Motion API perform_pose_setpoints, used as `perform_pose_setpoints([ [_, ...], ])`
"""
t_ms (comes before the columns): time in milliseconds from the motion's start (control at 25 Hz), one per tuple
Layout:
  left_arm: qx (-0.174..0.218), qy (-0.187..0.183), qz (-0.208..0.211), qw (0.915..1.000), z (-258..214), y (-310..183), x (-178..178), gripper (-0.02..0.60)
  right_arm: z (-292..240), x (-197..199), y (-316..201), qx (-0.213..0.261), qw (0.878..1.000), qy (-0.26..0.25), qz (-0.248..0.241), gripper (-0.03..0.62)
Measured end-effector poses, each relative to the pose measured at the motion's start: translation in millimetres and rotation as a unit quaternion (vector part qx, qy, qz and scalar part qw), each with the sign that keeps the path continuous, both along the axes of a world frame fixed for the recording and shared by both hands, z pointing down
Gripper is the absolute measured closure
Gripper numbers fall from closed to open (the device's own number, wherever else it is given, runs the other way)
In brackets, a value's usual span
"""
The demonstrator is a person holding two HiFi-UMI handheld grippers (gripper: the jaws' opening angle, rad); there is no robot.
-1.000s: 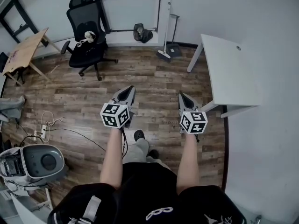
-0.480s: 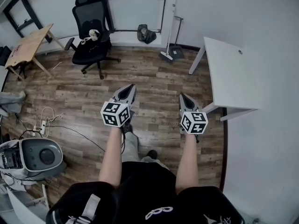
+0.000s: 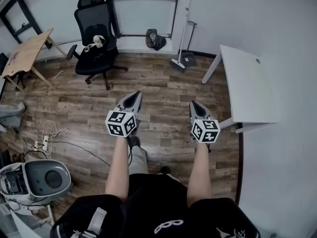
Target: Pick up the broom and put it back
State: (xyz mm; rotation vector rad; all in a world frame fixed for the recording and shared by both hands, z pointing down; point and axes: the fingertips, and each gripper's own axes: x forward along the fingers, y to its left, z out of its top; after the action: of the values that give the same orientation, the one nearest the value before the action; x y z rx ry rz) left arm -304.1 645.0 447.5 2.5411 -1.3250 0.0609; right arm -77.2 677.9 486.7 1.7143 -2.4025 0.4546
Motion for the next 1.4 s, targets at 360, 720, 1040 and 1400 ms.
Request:
perform_pose_setpoints([
  [360, -0.008, -0.001, 0.017, 0.9998, 3, -114, -68, 0.56, -4, -74, -111, -0.002, 1.0, 0.013, 0.011, 0.569],
  [720, -0.017, -0.002, 0.016, 0.9997, 12, -202, -147, 0.56, -11, -134, -191, 0.002, 0.999, 0.009, 0.034, 0.569],
  [1040, -0.02, 0.012, 0.044, 0.9987, 17, -236, -166, 0.56, -2, -156, -218, -0.007, 0.998, 0.018, 0.052, 0.569],
  [1400, -0.021, 0.017, 0.055, 0.9981, 19, -270, -175, 0.56, -5, -165, -252, -0.001, 0.998, 0.019, 0.06, 0.569],
])
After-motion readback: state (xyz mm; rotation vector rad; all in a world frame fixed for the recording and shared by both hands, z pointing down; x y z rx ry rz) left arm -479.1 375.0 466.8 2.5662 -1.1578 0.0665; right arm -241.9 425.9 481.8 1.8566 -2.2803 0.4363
